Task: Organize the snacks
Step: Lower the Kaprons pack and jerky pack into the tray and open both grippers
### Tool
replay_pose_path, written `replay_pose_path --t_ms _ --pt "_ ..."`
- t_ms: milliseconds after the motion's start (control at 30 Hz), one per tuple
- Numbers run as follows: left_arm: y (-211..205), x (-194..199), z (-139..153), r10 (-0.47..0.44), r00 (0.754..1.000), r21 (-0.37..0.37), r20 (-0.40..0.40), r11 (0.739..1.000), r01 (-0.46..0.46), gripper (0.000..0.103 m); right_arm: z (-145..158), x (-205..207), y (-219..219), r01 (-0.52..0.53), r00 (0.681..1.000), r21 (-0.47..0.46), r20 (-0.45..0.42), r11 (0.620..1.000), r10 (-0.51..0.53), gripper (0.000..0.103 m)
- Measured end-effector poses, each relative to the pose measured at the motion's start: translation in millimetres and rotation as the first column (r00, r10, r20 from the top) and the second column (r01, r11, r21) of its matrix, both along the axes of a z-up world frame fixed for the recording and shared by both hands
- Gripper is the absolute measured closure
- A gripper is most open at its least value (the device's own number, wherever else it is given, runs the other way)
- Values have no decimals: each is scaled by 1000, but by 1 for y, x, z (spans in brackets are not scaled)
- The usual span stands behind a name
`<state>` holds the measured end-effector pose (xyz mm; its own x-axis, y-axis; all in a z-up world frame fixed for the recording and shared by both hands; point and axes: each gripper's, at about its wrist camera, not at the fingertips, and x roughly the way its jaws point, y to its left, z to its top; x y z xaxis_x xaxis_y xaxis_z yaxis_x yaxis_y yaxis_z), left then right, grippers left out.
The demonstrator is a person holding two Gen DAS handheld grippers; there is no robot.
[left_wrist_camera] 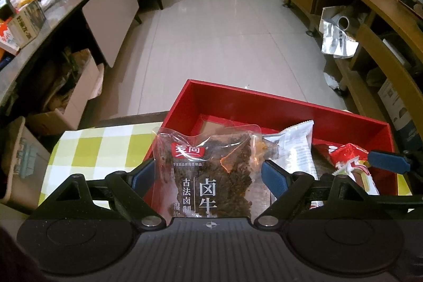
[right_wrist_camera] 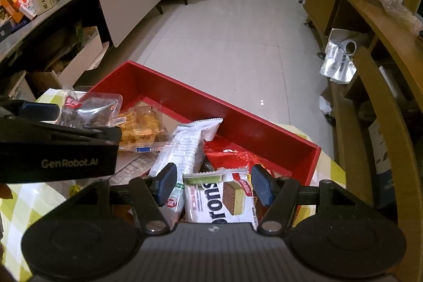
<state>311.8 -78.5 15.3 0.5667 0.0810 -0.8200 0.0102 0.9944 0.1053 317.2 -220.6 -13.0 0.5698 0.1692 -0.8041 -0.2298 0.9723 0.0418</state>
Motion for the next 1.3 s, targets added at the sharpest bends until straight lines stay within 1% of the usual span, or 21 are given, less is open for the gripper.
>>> replay_pose_path --t_ms 233,300,500,667,967,1300 --pt "2 4 -3 7 1000 -26 -19 1000 -7 10 0 1 -3 17 1000 18 3 1000 -17 34" --pt "2 4 -3 13 1000 -21 -16 1000 -13 9 2 1 -3 21 1000 19 9 1000 -21 34" --pt "6 1 8 27 999 -37 20 999 -26 4 7 0 -3 27 999 22 22 999 -28 33" --pt "6 -3 13 28 999 -37 27 999 -27 4 17 -4 -1 41 998 32 36 999 -42 33" --pt "12 -19 28 42 998 -63 41 997 -39 4 29 -18 1 43 998 30 52 999 -44 32" --pt "23 -43 31 62 998 -63 28 996 -60 4 37 -43 3 23 998 0 55 1000 -23 32"
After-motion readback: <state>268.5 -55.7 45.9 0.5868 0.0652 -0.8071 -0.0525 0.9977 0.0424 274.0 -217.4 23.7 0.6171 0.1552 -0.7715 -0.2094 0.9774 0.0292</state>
